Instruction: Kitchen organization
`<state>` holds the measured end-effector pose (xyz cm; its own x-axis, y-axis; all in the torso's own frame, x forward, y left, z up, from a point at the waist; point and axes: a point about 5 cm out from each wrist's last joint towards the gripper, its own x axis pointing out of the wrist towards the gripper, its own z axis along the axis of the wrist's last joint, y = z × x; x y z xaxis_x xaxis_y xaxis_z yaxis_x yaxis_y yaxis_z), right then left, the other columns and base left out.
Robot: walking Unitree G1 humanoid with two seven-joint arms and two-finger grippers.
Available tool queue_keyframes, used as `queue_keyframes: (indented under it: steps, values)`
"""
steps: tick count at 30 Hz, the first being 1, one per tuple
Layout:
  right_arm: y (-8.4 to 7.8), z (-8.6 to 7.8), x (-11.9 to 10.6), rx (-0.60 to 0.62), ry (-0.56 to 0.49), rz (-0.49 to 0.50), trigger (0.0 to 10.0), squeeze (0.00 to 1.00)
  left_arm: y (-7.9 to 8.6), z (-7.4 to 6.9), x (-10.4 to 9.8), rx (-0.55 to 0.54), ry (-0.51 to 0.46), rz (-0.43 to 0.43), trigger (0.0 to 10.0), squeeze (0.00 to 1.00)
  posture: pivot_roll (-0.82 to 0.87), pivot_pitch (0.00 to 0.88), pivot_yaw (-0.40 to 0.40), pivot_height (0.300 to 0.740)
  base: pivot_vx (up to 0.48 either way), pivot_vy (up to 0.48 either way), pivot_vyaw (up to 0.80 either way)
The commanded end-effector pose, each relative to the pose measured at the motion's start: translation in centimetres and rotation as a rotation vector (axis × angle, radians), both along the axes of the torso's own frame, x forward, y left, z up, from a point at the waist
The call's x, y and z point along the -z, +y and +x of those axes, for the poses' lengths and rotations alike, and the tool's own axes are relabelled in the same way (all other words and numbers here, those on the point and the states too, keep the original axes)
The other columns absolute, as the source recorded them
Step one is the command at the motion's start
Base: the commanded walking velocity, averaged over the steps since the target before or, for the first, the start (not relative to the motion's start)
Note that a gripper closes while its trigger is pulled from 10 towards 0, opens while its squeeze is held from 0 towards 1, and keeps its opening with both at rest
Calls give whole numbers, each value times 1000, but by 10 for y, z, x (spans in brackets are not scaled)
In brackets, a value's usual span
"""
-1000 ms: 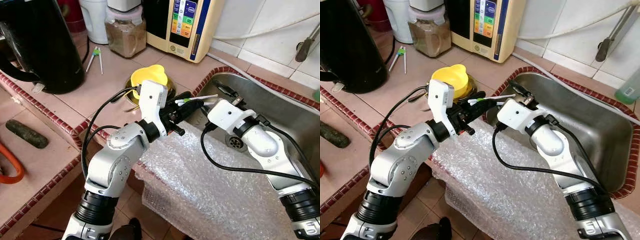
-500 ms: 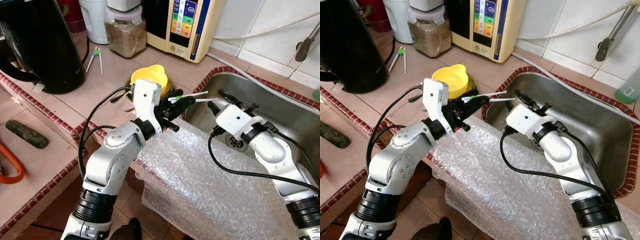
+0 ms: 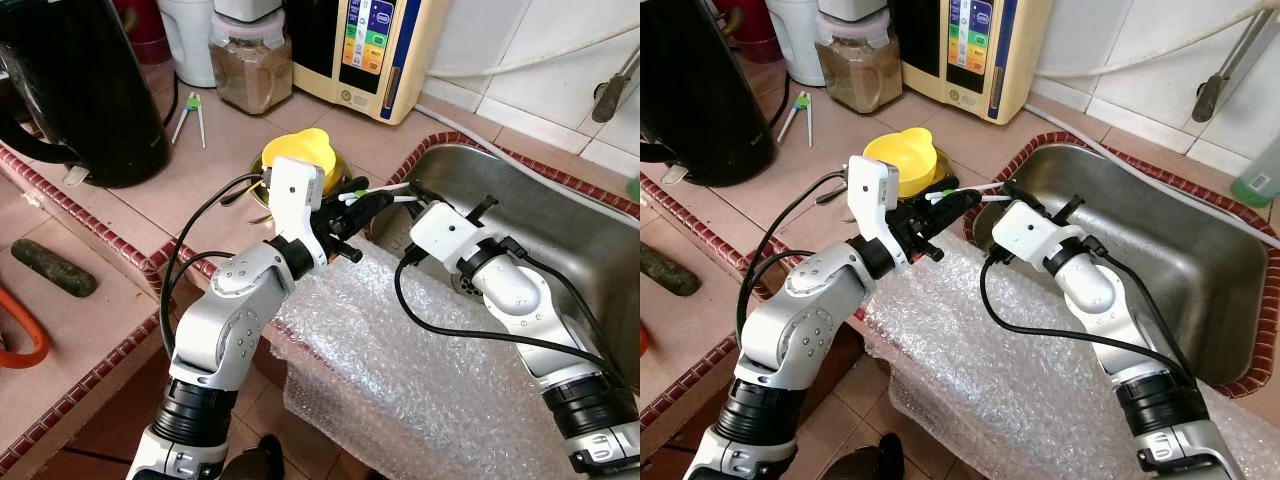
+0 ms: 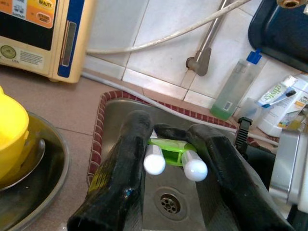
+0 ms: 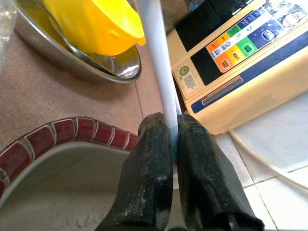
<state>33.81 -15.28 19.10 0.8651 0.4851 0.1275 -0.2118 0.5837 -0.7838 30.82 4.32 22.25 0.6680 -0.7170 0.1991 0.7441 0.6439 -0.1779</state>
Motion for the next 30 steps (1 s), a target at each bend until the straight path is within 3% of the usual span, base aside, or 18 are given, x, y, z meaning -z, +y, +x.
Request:
queue_keyframes:
  steps: [1,4,5,6,8,9,15,22,29,30]
  values:
    - [-3,3,-9,14,-28,20,0,0,-8,-5,0,42,-5,6,4784,0,29,197,-49,740,0,0,0]
    - [-7,5,-9,23,-30,19,0,0,-6,-4,0,37,-5,8,4902,0,28,196,-49,740,0,0,0]
    - [-10,5,-9,32,-31,17,0,0,-6,-4,1,37,-4,10,5490,0,28,193,-49,740,0,0,0]
    - [-15,7,-10,53,-33,16,0,0,-6,-4,3,28,-12,29,10000,0,27,191,-48,740,0,0,0]
    - [-19,8,-10,69,-34,6,0,0,-6,-2,5,8,-11,25,10000,0,25,190,-49,740,0,0,0]
    - [-22,9,-9,84,-28,6,0,0,-5,-1,6,0,2,10,10000,1000,23,188,-48,740,0,0,0]
    - [-38,15,-1,152,0,-53,0,0,-4,-5,4,49,-26,30,10000,1000,27,184,-46,740,0,0,0]
    - [-60,19,13,244,57,-116,0,0,4,-13,9,154,-45,139,10000,1000,29,184,-42,740,0,0,0]
    - [-79,22,31,348,173,-151,0,0,10,-14,18,178,-46,242,10000,1000,34,185,-40,740,0,0,0]
    - [-82,22,34,368,193,-161,2431,0,11,-14,19,181,-41,255,10000,1000,37,186,-39,740,0,0,0]
